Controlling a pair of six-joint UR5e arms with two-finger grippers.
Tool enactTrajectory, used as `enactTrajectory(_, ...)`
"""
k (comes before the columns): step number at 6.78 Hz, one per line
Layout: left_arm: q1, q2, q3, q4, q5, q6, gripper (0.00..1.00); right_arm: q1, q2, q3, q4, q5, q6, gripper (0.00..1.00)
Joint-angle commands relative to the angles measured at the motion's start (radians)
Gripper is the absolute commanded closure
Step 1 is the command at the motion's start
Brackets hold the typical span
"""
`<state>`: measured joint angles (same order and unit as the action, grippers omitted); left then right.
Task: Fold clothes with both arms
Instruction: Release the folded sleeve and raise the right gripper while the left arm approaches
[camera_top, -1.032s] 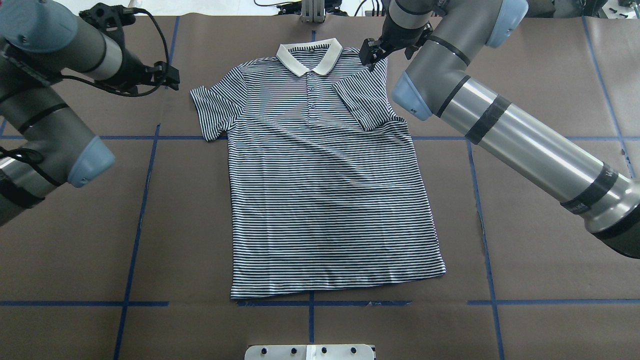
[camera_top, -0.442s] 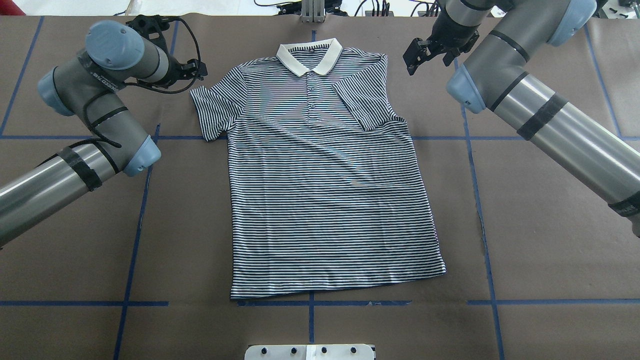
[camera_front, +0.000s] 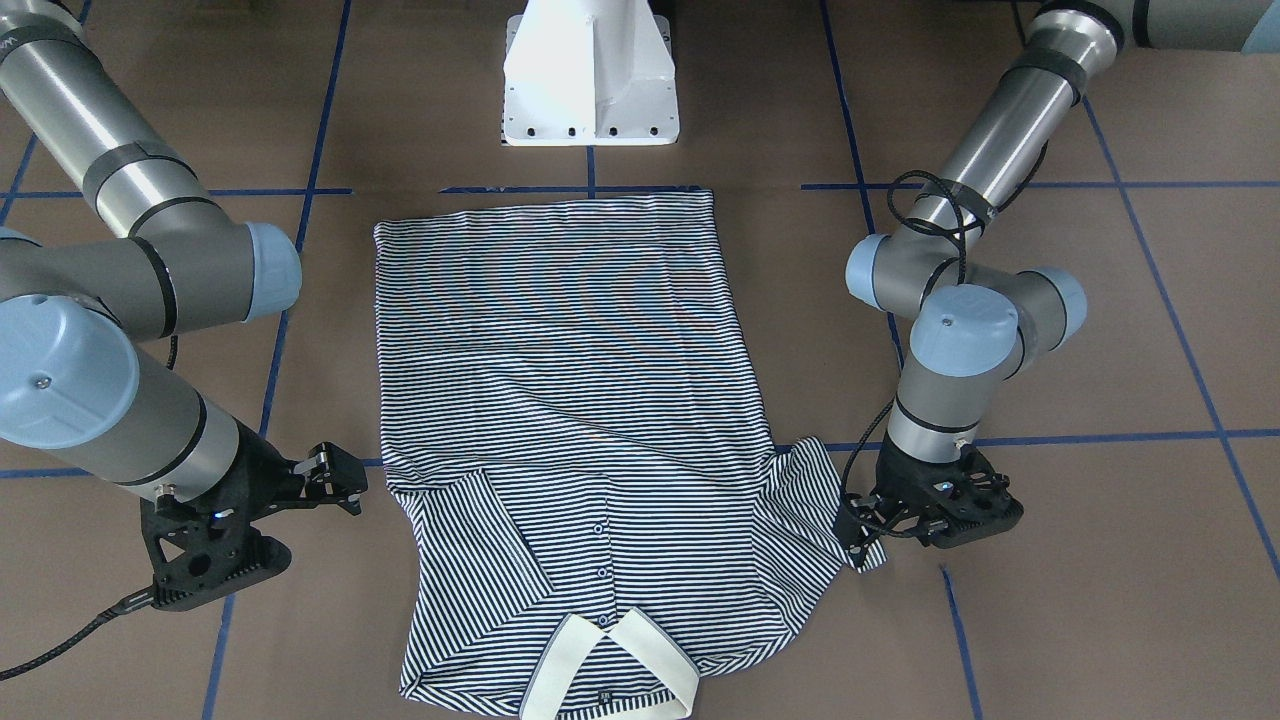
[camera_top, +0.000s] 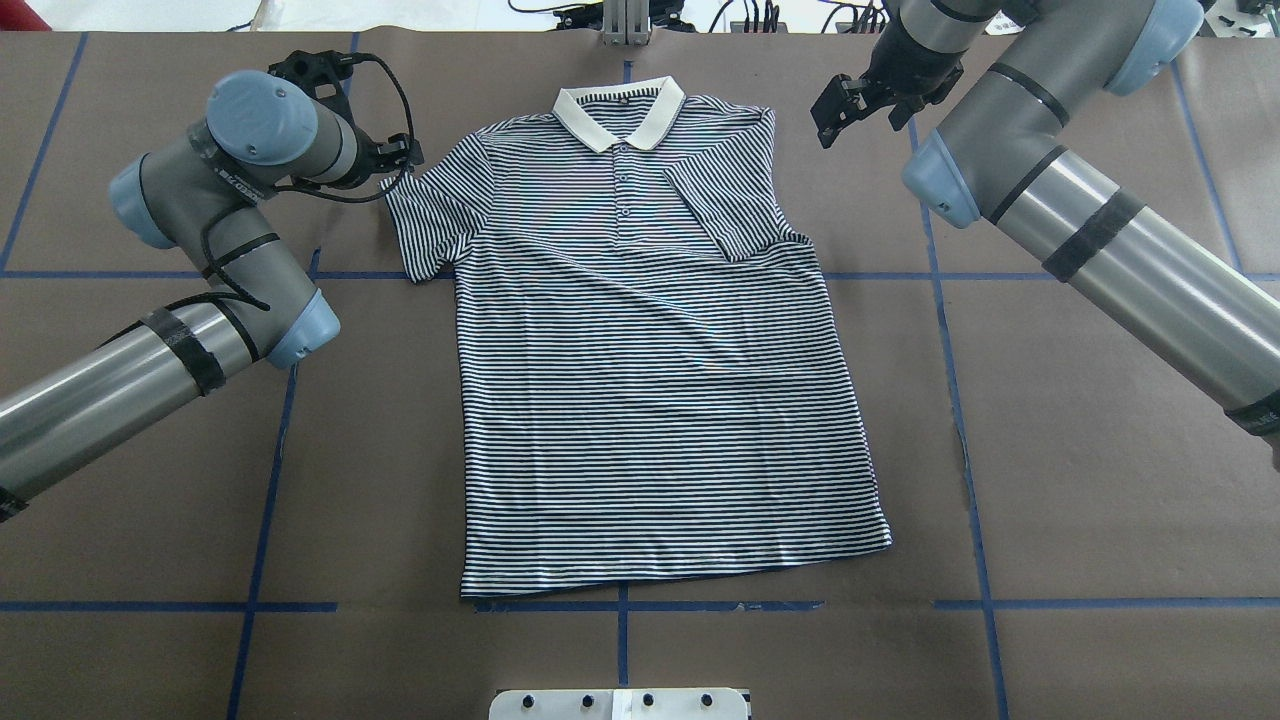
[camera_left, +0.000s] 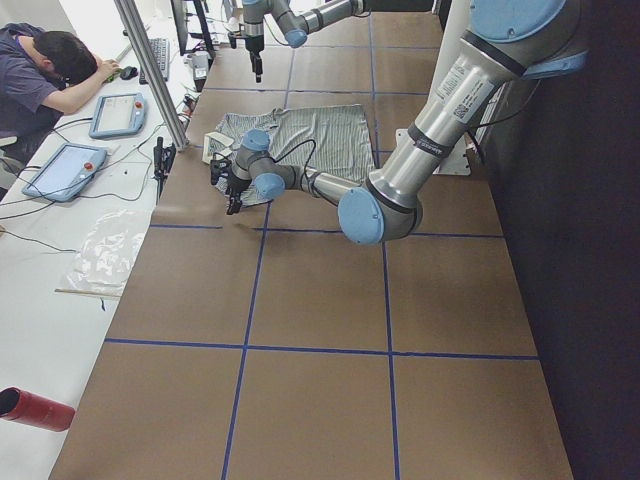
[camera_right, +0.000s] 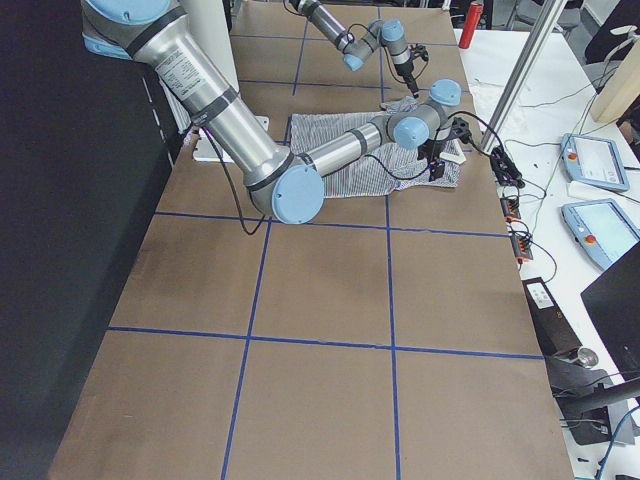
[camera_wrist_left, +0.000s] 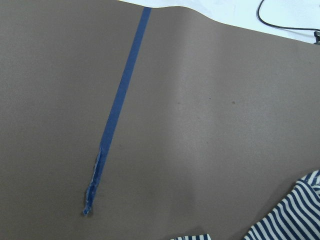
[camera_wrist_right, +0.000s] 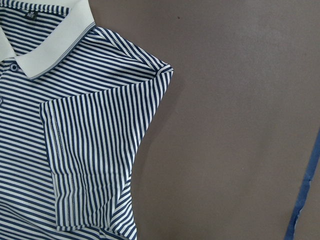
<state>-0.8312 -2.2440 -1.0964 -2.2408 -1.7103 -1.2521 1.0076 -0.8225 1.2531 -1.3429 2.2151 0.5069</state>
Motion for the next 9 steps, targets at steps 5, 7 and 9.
enactTrajectory(5,0.027,-0.008,0.007,0.003,0.003,0.002,0.93,0.000,-0.010,0.000,0.007,-0.006,0.001,0.00)
enactTrajectory(7,0.027,-0.022,-0.002,0.012,-0.003,0.000,1.00,0.000,-0.021,0.000,0.007,-0.008,0.001,0.00)
enactTrajectory(9,0.026,-0.025,-0.107,0.121,-0.008,-0.004,1.00,0.000,-0.041,-0.003,0.028,-0.011,-0.001,0.00)
